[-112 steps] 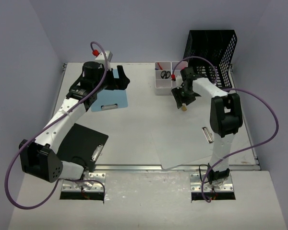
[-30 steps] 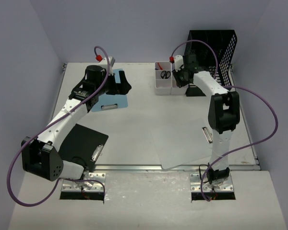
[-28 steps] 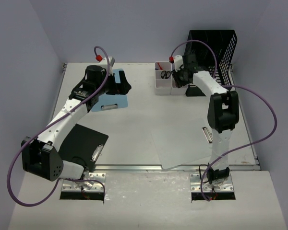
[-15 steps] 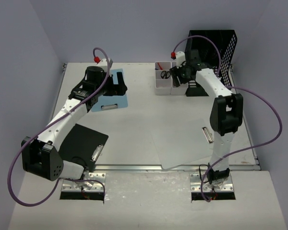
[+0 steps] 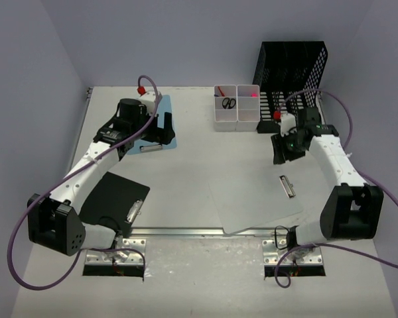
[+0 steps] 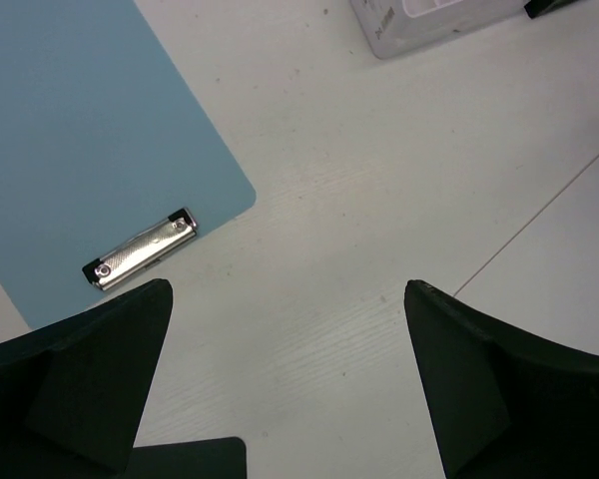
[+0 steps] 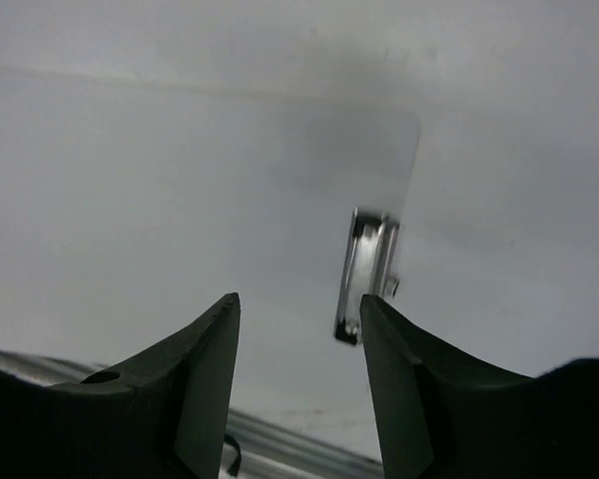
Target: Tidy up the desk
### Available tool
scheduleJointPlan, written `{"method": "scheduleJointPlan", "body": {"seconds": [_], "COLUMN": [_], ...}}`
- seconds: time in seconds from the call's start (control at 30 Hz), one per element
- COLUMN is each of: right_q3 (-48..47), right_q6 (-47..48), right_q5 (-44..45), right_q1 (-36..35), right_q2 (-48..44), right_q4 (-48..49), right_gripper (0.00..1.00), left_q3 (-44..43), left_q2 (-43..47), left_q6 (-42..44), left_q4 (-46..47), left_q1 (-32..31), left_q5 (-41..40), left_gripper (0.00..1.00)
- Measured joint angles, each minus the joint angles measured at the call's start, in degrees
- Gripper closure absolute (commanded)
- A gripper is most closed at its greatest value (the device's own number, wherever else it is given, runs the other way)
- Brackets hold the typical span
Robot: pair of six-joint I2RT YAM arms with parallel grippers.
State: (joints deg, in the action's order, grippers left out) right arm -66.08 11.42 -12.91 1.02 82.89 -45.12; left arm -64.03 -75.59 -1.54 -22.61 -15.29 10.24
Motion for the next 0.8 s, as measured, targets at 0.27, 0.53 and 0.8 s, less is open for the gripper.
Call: {"method": "scheduleJointPlan", "body": {"seconds": [0.27,0.53,0.8], "right_q3": [20.5,21.5,21.8], "right_q6": [3.3,4.3,5.0], "right_q5": [5.1,6.5,6.7], "right_q1": [7.2,9.0,9.6], "right_q2": [-4.5,-1.7,3.9], "right_q4": [-1.4,5.2,11.5], "right_gripper": [0.38,0.39,0.44], "left_q3": [1.0,2.9,3.8], "left_q2": [0.6,1.5,2.3], "left_q6": [0.3,1.5,2.7], "left_q4": [1.0,1.6,1.9], "left_q1": [0.0,0.0,0.0], "left_q5": [0.4,0.9,1.4], "left_gripper": [0.0,0.0,0.0]}}
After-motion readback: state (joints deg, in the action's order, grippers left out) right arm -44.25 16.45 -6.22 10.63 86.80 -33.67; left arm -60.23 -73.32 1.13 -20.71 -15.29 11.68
